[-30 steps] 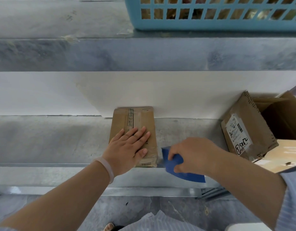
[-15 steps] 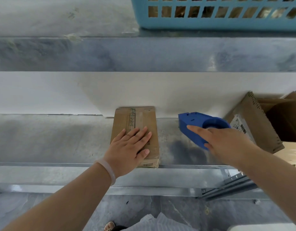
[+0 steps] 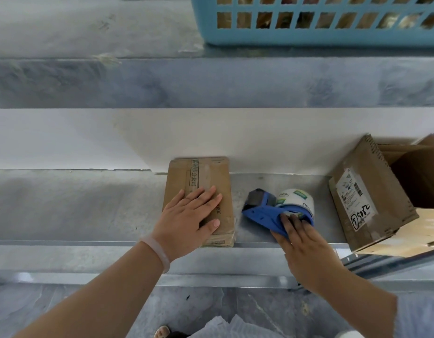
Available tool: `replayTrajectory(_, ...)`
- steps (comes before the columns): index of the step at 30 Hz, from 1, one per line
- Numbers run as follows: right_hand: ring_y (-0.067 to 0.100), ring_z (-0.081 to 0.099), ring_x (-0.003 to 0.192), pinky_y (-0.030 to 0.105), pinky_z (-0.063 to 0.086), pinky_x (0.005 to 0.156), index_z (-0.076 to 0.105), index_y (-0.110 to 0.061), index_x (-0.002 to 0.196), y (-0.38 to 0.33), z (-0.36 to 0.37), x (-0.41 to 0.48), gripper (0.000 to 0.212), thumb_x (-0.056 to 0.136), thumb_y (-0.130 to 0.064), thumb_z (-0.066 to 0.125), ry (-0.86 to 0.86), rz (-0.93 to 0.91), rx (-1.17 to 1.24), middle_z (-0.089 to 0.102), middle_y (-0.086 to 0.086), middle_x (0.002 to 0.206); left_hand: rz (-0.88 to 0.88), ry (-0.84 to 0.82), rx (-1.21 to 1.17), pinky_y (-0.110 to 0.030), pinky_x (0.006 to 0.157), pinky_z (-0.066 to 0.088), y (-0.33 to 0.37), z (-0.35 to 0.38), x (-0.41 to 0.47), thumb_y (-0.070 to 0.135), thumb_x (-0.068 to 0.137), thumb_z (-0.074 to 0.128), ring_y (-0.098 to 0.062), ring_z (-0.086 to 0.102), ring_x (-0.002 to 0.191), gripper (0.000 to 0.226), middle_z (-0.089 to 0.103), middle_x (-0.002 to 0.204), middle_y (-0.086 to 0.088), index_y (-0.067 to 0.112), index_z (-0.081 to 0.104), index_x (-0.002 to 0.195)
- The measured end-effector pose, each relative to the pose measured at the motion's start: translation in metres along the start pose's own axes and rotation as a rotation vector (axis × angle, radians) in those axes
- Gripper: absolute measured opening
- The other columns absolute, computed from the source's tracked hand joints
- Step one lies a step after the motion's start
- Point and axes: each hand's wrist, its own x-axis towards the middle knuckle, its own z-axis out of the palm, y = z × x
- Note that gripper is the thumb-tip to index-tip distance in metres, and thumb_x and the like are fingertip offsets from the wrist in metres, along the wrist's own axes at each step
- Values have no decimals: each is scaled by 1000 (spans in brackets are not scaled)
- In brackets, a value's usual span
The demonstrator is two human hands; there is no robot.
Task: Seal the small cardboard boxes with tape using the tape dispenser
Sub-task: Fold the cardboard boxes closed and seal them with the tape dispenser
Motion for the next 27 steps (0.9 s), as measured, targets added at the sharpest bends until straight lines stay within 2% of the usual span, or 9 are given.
replayTrajectory(4, 45, 58, 115, 48, 13, 112, 68, -15, 118, 3, 1, 8, 56, 78, -39, 37, -3, 87, 17, 57, 32, 127, -10, 30, -30, -33, 121, -4, -2, 2, 0, 70, 84, 7, 1, -1, 146, 72, 1, 157, 24, 44, 12, 150)
replayTrajectory(7, 40, 66, 105, 53, 38, 106, 72, -20, 102, 7, -5, 19, 38, 68, -35, 63, -1, 122, 11, 66, 26, 115, -9, 74, -84, -34, 122, 1, -3, 5, 0, 71, 84, 16, 1, 5, 146, 72, 9, 156, 24, 42, 22, 149)
replayTrajectory(11, 31, 68, 98, 44, 54, 86, 70, -17, 104, 0, -21, 12, 52, 54, -20, 85, 39, 209, 225, 68, 15, 112, -58, 183, -366, -23, 117, 11, -3, -4, -5, 62, 88, 45, 12, 30, 130, 54, 44, 139, 24, 36, 53, 134)
replayTrajectory(14, 14, 54, 121, 30, 46, 101, 55, -21, 130, -22, -40, -1, 46, 85, -19, 66, 202, 216, 565, 54, -4, 134, -248, 318, -721, -21, 95, 48, -1, -19, -12, 34, 94, 56, 9, 58, 99, 17, 66, 108, 21, 36, 70, 104)
replayTrajectory(17, -12, 10, 140, 14, 12, 113, 20, -41, 148, -55, -69, 10, 50, 101, -40, 36, 267, 130, 881, 14, -30, 152, -526, 534, -1163, -24, 72, 53, 0, -32, -12, 23, 95, 58, -5, 68, 83, 20, 74, 91, 8, 26, 75, 85)
replayTrajectory(19, -7, -5, 144, 19, 4, 116, 8, -38, 153, -72, -82, 32, 57, 99, -54, 19, 261, 44, 928, 1, -25, 159, -586, 540, -1323, -29, 74, 53, -2, -36, -9, 18, 95, 57, -11, 70, 85, 21, 75, 91, 5, 16, 75, 84)
replayTrajectory(21, 1, -9, 147, 29, 5, 120, 8, -33, 153, -85, -81, 54, 61, 98, -60, 8, 253, -44, 808, 0, -15, 162, -553, 481, -1283, -31, 77, 54, -4, -35, -8, 16, 95, 57, -13, 69, 87, 21, 75, 91, 4, 16, 75, 85)
replayTrajectory(24, 10, 1, 150, 42, 17, 121, 20, -30, 151, -88, -67, 70, 56, 102, -53, 12, 276, -76, 600, 16, -9, 160, -426, 402, -1045, -17, 76, 48, -17, -27, -11, 18, 94, 58, 1, 65, 87, 22, 73, 90, 16, 29, 75, 85)
replayTrajectory(27, 14, 8, 150, 43, 16, 117, 25, -28, 151, -82, -60, 71, 57, 102, -54, 15, 291, -85, 501, 22, -6, 159, -62, 276, -555, -13, 96, 41, -37, -14, -20, 41, 93, 55, 13, 54, 108, 20, 64, 107, 30, 36, 72, 103)
